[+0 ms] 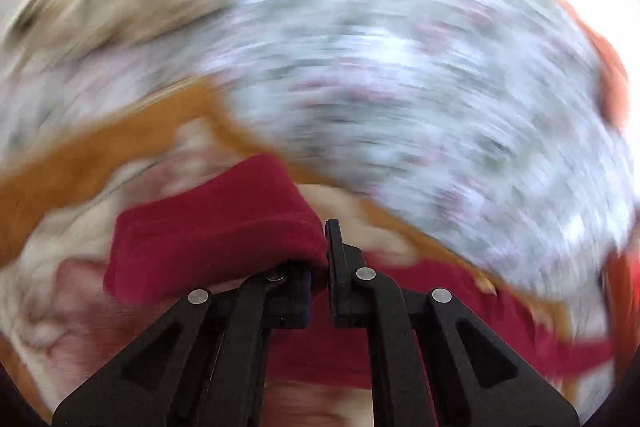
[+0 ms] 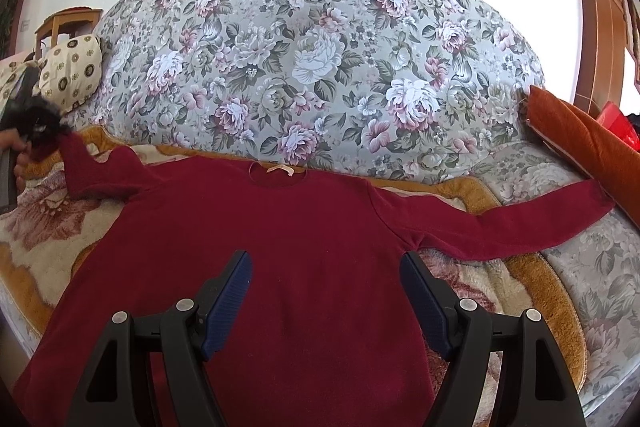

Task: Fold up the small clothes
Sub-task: 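Fold the held sleeve across the sweater body with the left gripper, release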

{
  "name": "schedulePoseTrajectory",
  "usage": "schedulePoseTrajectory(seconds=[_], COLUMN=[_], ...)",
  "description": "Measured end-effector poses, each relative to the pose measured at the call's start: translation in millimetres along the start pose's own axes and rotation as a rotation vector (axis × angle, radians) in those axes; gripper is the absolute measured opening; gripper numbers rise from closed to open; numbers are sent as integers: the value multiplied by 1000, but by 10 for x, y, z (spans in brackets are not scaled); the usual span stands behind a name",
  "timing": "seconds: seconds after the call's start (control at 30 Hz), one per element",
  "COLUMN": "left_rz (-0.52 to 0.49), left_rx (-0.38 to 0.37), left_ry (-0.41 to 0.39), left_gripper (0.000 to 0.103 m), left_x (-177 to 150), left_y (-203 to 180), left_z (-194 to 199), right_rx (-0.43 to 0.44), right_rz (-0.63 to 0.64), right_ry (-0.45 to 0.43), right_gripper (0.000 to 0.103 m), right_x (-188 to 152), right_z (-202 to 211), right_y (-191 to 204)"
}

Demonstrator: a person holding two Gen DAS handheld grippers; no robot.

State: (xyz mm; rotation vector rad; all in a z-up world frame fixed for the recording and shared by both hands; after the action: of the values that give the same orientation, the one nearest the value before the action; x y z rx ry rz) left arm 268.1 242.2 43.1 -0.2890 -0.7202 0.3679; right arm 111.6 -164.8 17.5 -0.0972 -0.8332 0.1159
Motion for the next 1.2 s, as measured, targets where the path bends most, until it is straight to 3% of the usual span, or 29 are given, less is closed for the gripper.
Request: schedulePoseTrajectory(seconds=[0.1,0.2,0.27,0.33,0.5,0.57,0.6,0.63,0.7,0.77,0.9,1.0,1.07,1.2], left_rz=[-147,-159,-173,-201,-242,-269,-282,-296,-313,-313,-230,-206,-241,-332], left_rx=[-111,-216,-249,-265,-282,-293,-302,-320,-357,-368,-418,-487,-541,-526], left_ry=[32,120,174,230,313,342,352,351,318,263,259,235,218,227], left_gripper=[4,4,4,4,4,8,18,25,53,70,71,71,71,71], left_x=[-243,-604,-789,-1001,-1415,-1518,-1564,-1599,-1627,-1629,-1650,-1607,-1608,-1659], left_y=[-764,-1280,-1510,-1676,-1848,-1912,-1974,-1986,-1999,-1978,-1850,-1807,-1847,-2022], left_z=[-172,-486,-695,-868,-1080,-1141,-1166,-1144,-1038,-938,-961,-907,-831,-821], right_rx=[-1,14,85,172,184,253,328,364,465,530,707,740,771,751], right_rz=[-1,12,-9,-69,-120,-140,-163,-175,-193,-201,-115,11,66,53], right_ry=[2,67,146,185,182,193,211,224,248,285,358,349,357,380], right_gripper=[74,74,74,74,74,74,74,74,74,74,74,74,74,74], right_x=[9,27,57,187,666,845,942,993,1107,1194,1425,1522,1532,1459], right_z=[4,-72,-127,-129,-365,-574,-743,-845,-1072,-1264,-1550,-1537,-1519,-1573], right_y=[-6,-3,-64,-245,-570,-582,-556,-520,-404,-266,133,415,524,445])
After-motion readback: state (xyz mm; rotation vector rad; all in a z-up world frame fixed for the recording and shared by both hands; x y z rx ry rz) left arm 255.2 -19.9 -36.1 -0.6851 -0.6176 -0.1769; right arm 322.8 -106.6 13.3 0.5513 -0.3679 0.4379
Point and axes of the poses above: each gripper's, at about its wrist camera, not at the fingertips, and z roughly against the way its jaws point, y to its left, x to its top, the point moved 3 cm from there along -z, roughly the way its jaws point, and after that the axes turned 12 degrees about y, right-handed, at the moved point
